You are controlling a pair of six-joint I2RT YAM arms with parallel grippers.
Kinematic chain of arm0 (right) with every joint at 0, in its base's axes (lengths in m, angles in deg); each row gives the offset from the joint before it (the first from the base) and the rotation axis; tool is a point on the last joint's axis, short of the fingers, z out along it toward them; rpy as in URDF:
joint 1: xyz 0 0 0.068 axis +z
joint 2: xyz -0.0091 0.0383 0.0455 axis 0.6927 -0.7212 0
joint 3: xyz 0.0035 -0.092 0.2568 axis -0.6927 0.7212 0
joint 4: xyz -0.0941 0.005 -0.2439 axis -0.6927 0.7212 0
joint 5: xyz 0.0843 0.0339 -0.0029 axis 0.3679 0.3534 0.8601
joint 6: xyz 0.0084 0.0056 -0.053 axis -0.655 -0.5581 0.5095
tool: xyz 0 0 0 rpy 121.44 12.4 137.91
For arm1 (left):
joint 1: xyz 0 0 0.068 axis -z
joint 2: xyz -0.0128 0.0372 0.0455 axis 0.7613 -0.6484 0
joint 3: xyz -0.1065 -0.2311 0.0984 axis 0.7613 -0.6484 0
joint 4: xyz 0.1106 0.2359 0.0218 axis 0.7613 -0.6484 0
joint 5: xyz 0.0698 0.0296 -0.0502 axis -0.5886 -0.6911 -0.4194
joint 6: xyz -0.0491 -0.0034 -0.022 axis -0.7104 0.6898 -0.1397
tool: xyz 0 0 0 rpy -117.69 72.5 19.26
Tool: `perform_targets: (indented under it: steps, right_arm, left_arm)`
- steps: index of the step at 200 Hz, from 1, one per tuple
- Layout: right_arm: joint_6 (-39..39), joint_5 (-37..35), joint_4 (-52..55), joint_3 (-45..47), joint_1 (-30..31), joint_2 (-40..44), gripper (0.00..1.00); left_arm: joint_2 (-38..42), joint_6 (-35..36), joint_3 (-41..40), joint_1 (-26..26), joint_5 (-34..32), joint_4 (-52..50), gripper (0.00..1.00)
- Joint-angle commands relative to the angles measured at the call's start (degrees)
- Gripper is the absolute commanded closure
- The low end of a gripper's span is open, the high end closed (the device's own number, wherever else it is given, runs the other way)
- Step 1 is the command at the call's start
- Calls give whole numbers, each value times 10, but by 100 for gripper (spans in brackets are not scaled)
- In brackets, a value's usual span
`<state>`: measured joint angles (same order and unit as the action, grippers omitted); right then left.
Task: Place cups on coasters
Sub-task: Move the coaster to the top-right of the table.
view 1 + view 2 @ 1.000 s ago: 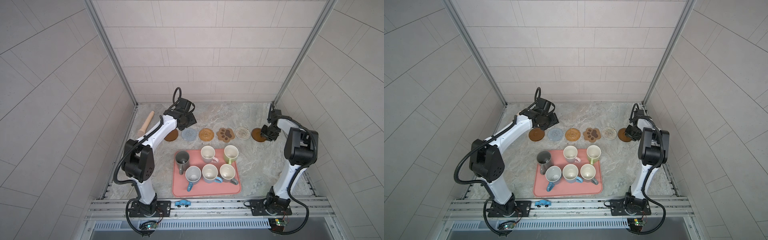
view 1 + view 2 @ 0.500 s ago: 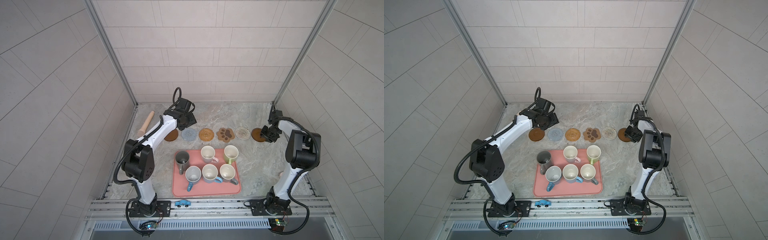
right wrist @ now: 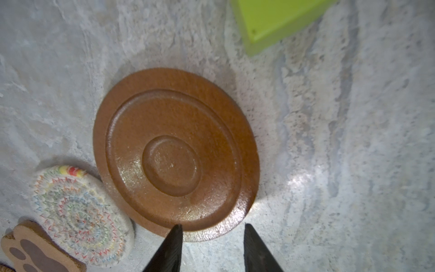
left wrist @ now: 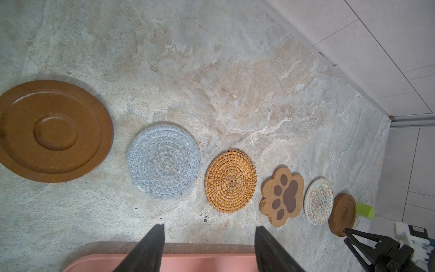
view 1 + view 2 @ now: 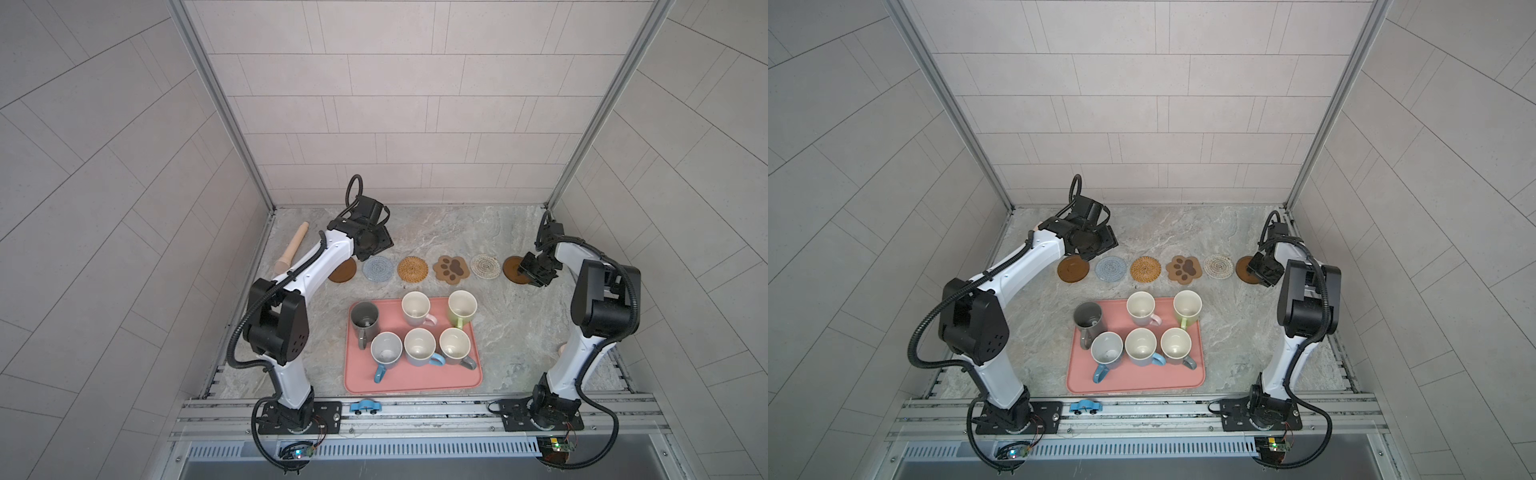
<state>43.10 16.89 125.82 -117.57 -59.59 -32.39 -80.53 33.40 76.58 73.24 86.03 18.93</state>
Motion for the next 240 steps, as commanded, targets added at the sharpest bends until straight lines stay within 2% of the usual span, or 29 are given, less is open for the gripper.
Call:
perform_targets:
  steps: [1, 78, 109, 240]
  right_arm:
    - [-14, -6, -1, -1, 2, -8, 55]
    - [-14, 4, 2, 9, 7, 12, 54]
    - [15, -6, 27, -7, 22, 17, 53]
    - [149, -107, 149, -121, 88, -52, 50]
  left_arm:
    - [27, -6, 5, 3, -10, 0, 32]
    - [29, -7, 5, 3, -14, -1, 32]
    - [27, -8, 7, 3, -14, -1, 32]
    - [28, -9, 5, 3, -15, 1, 32]
